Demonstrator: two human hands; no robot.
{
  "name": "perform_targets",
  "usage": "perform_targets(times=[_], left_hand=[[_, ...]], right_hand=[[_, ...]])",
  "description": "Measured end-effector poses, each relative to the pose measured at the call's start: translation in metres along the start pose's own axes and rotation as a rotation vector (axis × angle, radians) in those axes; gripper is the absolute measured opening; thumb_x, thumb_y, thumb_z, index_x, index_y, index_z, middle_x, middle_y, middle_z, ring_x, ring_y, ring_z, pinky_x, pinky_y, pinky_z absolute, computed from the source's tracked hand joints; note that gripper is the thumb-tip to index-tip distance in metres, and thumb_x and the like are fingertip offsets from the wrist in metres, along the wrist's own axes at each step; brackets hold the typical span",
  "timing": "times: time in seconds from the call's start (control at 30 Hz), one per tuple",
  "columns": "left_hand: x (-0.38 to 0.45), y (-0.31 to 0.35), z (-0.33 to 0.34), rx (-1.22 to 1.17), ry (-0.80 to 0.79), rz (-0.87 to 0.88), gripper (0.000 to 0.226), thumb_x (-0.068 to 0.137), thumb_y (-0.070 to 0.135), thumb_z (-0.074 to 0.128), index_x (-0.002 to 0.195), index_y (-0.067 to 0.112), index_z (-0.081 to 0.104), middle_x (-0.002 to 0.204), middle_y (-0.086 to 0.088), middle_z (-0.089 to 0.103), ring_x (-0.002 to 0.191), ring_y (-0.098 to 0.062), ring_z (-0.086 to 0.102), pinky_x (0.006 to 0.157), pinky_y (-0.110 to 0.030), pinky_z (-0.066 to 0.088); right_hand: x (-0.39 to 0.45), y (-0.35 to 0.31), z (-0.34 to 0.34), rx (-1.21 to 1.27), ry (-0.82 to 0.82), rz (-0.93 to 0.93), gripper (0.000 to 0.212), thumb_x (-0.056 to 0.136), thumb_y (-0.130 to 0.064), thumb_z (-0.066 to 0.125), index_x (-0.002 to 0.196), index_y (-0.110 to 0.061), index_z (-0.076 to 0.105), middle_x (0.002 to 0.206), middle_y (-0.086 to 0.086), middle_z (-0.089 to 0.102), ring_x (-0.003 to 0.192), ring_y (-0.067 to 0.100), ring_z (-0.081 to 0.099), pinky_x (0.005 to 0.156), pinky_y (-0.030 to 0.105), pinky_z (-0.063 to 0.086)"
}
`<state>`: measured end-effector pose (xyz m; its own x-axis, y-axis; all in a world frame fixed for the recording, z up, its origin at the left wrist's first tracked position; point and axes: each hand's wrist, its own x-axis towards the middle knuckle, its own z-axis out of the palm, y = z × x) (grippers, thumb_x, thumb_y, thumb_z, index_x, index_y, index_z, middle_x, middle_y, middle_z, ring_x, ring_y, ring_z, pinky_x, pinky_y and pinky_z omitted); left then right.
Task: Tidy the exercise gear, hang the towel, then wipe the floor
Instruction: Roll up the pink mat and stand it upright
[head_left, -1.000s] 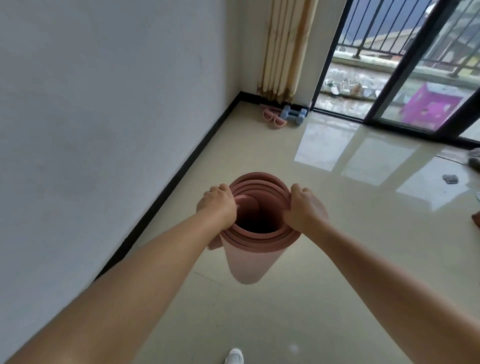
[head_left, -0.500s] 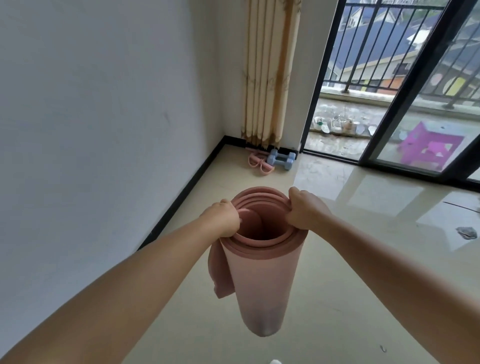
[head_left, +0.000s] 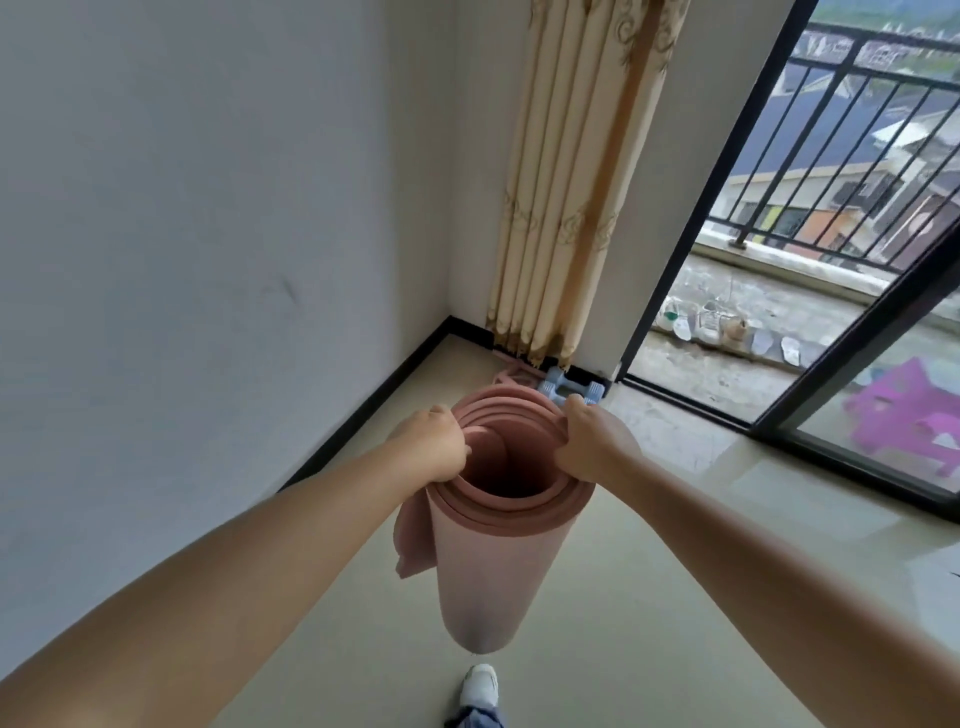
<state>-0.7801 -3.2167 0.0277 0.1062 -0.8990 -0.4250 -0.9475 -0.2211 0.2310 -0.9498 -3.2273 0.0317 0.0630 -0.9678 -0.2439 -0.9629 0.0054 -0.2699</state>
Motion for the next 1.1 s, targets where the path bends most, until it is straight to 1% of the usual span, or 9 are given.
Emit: perform_targets(times=[0.1, 0.23, 0.3, 0.4, 0.5, 0.6, 0.8, 1.0, 1.1], left_hand=[[0.070, 0.023, -0.026, -0.012, 0.002, -0.054, 0.051, 0.096, 0.031, 0.050, 0.135, 0.003, 0.034, 0.136, -0.018, 0.045, 0.123, -0.032, 0.049, 0.097, -0.037, 0.044], [0.148, 0.052, -0.057, -0.014, 0.039, -0.087, 0.046, 0.095, 0.027, 0.051, 0.133, 0.005, 0.036, 0.134, -0.018, 0.043, 0.122, -0.030, 0.048, 0.097, -0.035, 0.043], [0.187, 0.065, -0.070, -0.026, 0.062, -0.097, 0.049, 0.096, 0.030, 0.050, 0.134, 0.003, 0.034, 0.133, -0.019, 0.042, 0.120, -0.030, 0.047, 0.096, -0.034, 0.043], [0.252, 0.080, -0.082, -0.045, 0.089, -0.129, 0.050, 0.096, 0.032, 0.048, 0.133, 0.002, 0.034, 0.132, -0.022, 0.041, 0.119, -0.031, 0.047, 0.095, -0.033, 0.043], [0.320, 0.096, -0.092, -0.071, 0.090, -0.171, 0.047, 0.097, 0.031, 0.047, 0.132, 0.002, 0.035, 0.132, -0.022, 0.041, 0.120, -0.032, 0.046, 0.096, -0.034, 0.043], [0.389, 0.112, -0.105, -0.093, 0.074, -0.228, 0.042, 0.098, 0.029, 0.046, 0.130, 0.004, 0.036, 0.131, -0.021, 0.041, 0.120, -0.033, 0.045, 0.096, -0.037, 0.043], [0.500, 0.132, -0.128, -0.110, 0.038, -0.346, 0.039, 0.091, 0.004, 0.048, 0.128, 0.004, 0.038, 0.128, -0.019, 0.042, 0.118, -0.031, 0.046, 0.093, -0.035, 0.045], [0.611, 0.116, -0.132, -0.146, 0.069, -0.367, 0.031, 0.095, 0.008, 0.042, 0.125, 0.004, 0.039, 0.125, -0.018, 0.044, 0.111, -0.029, 0.049, 0.086, -0.031, 0.046], [0.675, 0.106, -0.139, -0.177, 0.055, -0.350, 0.031, 0.098, 0.018, 0.042, 0.127, 0.007, 0.038, 0.127, -0.017, 0.044, 0.114, -0.029, 0.048, 0.088, -0.032, 0.046]], right_hand=[[0.076, 0.003, -0.018, -0.019, -0.031, 0.001, 0.029, 0.081, -0.010, 0.055, 0.108, -0.008, 0.043, 0.111, 0.013, 0.057, 0.081, 0.025, 0.050, 0.049, 0.024, 0.032], [0.164, 0.008, -0.038, 0.015, -0.052, 0.016, 0.033, 0.082, -0.009, 0.054, 0.112, -0.006, 0.042, 0.115, 0.015, 0.054, 0.099, 0.032, 0.056, 0.061, 0.030, 0.037], [0.209, 0.012, -0.047, 0.048, -0.046, 0.015, 0.032, 0.082, -0.008, 0.054, 0.112, -0.007, 0.042, 0.114, 0.014, 0.053, 0.093, 0.029, 0.054, 0.063, 0.031, 0.038], [0.283, 0.019, -0.055, 0.053, -0.049, -0.013, 0.032, 0.081, -0.008, 0.055, 0.111, -0.008, 0.042, 0.112, 0.014, 0.053, 0.084, 0.025, 0.048, 0.058, 0.029, 0.037], [0.362, 0.027, -0.061, 0.048, -0.082, -0.058, 0.039, 0.081, -0.011, 0.057, 0.116, -0.008, 0.041, 0.114, 0.014, 0.052, 0.096, 0.031, 0.056, 0.065, 0.031, 0.041], [0.442, 0.032, -0.065, 0.057, -0.134, -0.102, 0.041, 0.081, -0.012, 0.058, 0.118, -0.008, 0.041, 0.116, 0.014, 0.053, 0.099, 0.032, 0.058, 0.065, 0.031, 0.041], [0.571, 0.029, -0.073, 0.023, -0.203, -0.142, 0.044, 0.080, -0.010, 0.058, 0.120, -0.006, 0.039, 0.122, 0.015, 0.049, 0.103, 0.034, 0.057, 0.065, 0.032, 0.042], [0.694, 0.005, -0.060, -0.055, -0.239, -0.209, 0.047, 0.081, -0.009, 0.057, 0.124, -0.007, 0.038, 0.126, 0.013, 0.046, 0.105, 0.033, 0.056, 0.065, 0.032, 0.042], [0.755, -0.008, -0.046, -0.079, -0.251, -0.181, 0.047, 0.081, -0.007, 0.056, 0.125, -0.006, 0.039, 0.127, 0.013, 0.046, 0.109, 0.032, 0.054, 0.073, 0.035, 0.048]])
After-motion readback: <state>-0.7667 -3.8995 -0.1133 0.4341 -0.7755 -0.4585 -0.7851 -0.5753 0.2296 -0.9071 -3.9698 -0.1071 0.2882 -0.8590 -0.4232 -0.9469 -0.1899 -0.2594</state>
